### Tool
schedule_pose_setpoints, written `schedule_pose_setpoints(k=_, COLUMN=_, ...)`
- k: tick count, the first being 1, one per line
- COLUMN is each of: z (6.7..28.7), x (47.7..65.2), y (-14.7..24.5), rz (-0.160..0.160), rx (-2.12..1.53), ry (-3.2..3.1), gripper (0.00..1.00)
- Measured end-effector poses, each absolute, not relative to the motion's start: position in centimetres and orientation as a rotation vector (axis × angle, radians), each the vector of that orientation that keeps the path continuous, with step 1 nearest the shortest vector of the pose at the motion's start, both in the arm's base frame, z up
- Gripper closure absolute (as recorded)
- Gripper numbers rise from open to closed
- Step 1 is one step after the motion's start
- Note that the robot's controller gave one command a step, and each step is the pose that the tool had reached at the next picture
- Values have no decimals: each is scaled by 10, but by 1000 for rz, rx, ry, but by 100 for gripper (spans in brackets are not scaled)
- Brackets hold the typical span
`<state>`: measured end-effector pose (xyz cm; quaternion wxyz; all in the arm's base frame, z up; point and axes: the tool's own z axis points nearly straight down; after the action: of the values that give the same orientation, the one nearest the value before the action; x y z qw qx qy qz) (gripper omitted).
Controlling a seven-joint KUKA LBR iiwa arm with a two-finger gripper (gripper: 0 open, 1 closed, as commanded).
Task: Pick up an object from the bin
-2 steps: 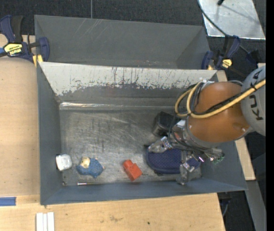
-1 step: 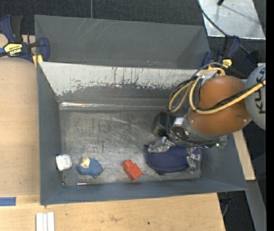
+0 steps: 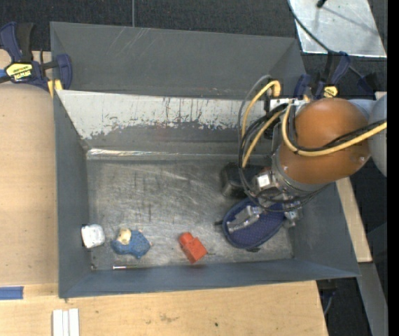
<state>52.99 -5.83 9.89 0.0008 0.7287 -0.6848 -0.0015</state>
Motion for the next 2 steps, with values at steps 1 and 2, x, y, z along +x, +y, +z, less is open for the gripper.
schedule_pose_setpoints(k=1, z=93, x=583, y=-49, rz=-16, rx=2430, ry=-1972, gripper=0)
schedule_pose_setpoints(k=2, z=90, x=610, y=-61, rz=-45, rx=2542, ry=-1819, gripper=0)
